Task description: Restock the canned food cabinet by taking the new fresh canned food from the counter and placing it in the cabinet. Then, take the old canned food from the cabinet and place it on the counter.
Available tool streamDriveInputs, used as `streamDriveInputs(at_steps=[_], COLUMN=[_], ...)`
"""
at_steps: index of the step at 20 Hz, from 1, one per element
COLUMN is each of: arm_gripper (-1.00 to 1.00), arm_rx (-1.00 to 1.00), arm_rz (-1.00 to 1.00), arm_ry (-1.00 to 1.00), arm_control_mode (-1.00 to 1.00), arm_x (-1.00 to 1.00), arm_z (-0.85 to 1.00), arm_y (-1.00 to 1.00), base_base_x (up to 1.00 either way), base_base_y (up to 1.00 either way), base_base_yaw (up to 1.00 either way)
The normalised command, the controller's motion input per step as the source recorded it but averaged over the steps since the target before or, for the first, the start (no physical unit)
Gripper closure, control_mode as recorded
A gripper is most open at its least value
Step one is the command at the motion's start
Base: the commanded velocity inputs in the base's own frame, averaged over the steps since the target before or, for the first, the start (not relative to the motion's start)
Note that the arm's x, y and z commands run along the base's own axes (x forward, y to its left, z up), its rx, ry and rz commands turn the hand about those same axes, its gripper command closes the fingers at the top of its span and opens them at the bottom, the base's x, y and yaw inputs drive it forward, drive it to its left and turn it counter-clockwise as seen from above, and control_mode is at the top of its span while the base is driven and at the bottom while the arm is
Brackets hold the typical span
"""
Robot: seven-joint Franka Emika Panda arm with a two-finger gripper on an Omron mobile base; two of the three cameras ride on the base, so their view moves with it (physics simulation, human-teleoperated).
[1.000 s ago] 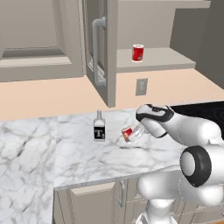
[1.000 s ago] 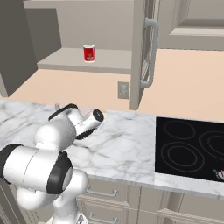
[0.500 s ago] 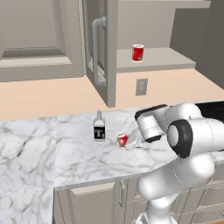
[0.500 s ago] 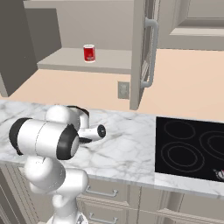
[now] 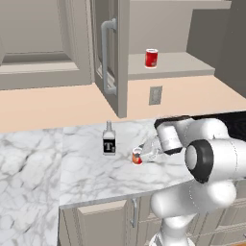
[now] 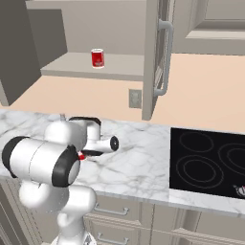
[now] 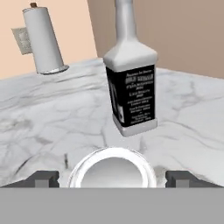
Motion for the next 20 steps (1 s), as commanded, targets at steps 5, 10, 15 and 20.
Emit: streamDriveInputs(at_steps=[5,10,15,20], arm_gripper=[-1.00,-1.00,-1.00,-1.00], arm_rx=[0.03,0.00,0.00,-0.06], arm_rz=[0.00,0.00,0.00,0.00], arm_ry=[-0.07,-0.10,-0.10,-0.12], arm_control_mode=[-1.00,-1.00,-1.00,-1.00], arm_x=[-0.12,-0.87,-1.00,-1.00], arm_z=[0.99,0.97,0.70,0.52], arm_y=[0.00,-0.10,-0.22,-0.03], base_base_x=[0.00,0.00,0.00,0.00], base_base_y=[0.00,0.00,0.00,0.00], base_base_yaw=[0.00,0.00,0.00,0.00])
